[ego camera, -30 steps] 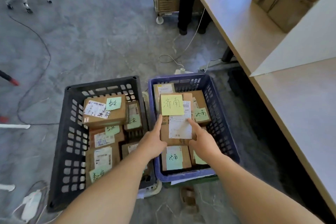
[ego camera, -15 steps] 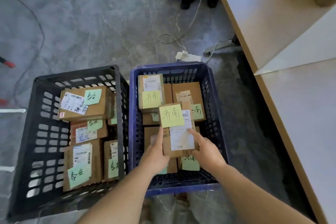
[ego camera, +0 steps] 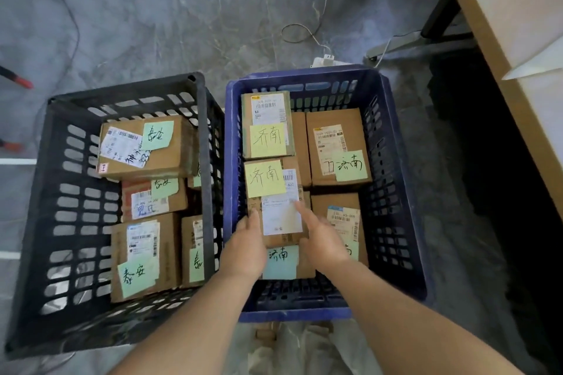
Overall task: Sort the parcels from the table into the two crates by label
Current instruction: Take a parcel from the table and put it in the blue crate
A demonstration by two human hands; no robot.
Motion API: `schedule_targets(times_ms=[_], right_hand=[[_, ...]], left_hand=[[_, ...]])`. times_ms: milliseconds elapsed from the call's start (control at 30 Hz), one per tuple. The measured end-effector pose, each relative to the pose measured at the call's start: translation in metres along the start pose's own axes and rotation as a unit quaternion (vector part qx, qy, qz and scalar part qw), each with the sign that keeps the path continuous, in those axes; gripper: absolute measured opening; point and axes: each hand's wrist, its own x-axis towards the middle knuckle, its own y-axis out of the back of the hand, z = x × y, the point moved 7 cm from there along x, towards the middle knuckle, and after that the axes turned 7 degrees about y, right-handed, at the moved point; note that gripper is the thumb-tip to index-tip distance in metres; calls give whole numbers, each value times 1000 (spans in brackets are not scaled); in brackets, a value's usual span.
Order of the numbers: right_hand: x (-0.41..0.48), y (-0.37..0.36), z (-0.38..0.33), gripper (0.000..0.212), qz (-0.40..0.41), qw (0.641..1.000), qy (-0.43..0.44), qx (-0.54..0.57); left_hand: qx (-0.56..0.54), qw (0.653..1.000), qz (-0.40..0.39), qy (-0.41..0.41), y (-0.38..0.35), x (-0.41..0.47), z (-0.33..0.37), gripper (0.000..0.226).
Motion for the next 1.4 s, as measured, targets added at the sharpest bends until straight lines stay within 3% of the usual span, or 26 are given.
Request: schedule_targets(times_ms=[300,500,733,933,1200,1400], right_hand=[[-4,-14,7,92,7,999,-20,-44],[-16,-12,14,82,51,997,-33,-43],[4,-14,-1,83,16,995,-20,-101],[-1,-4,-13,84,-27,984,-28,-172],[-53,82,-66,66,74,964,-32,-255],[-135,131,-98,71,157,947,-70,-270]], left_hand=[[-49,998,-43,-5,-7,9,4,63],[-40,997,-51,-44,-7,1,6,73],[-28,999,-18,11,0,11,8,76],[30,995,21,-94,18,1,21,66],[167,973,84,-133,91,-35,16,72],[209,944,119,-227,132,-93,69,75]])
